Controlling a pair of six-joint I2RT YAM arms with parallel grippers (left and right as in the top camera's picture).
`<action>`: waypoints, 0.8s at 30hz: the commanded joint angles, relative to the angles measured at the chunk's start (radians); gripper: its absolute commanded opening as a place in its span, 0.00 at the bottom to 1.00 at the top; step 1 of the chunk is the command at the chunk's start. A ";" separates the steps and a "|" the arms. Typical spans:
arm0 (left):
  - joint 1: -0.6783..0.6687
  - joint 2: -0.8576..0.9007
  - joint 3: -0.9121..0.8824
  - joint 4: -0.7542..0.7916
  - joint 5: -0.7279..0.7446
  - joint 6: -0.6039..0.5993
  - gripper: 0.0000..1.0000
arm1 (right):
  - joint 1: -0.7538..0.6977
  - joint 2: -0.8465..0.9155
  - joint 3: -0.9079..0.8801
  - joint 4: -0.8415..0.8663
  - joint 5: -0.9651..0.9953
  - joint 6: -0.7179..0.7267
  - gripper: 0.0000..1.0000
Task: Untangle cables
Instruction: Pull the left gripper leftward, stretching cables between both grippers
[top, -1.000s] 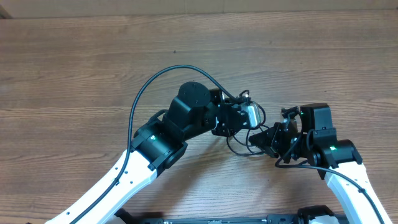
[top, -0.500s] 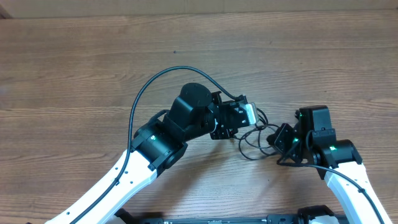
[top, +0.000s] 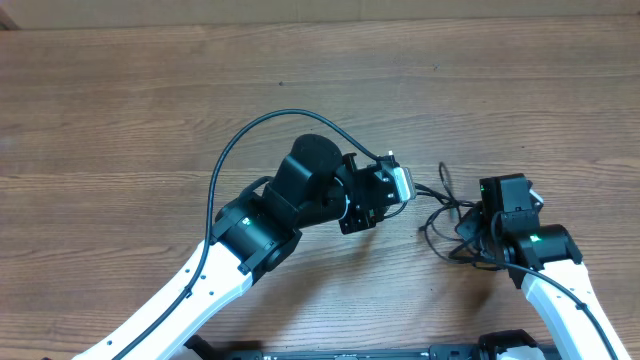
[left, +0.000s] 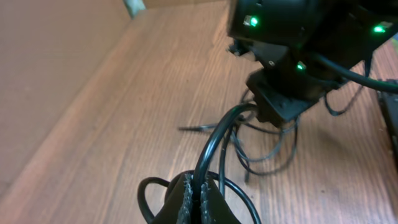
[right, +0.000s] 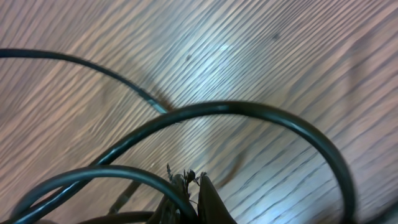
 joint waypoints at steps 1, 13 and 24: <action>-0.006 -0.006 0.017 -0.031 0.021 -0.028 0.04 | -0.001 -0.010 0.011 -0.001 0.110 0.054 0.04; -0.005 -0.006 0.017 -0.331 -0.443 -0.225 0.04 | -0.001 -0.010 0.011 0.011 0.091 0.077 0.04; -0.004 -0.006 0.017 -0.431 -0.686 -0.343 0.04 | -0.001 -0.010 0.011 0.015 0.091 0.076 0.04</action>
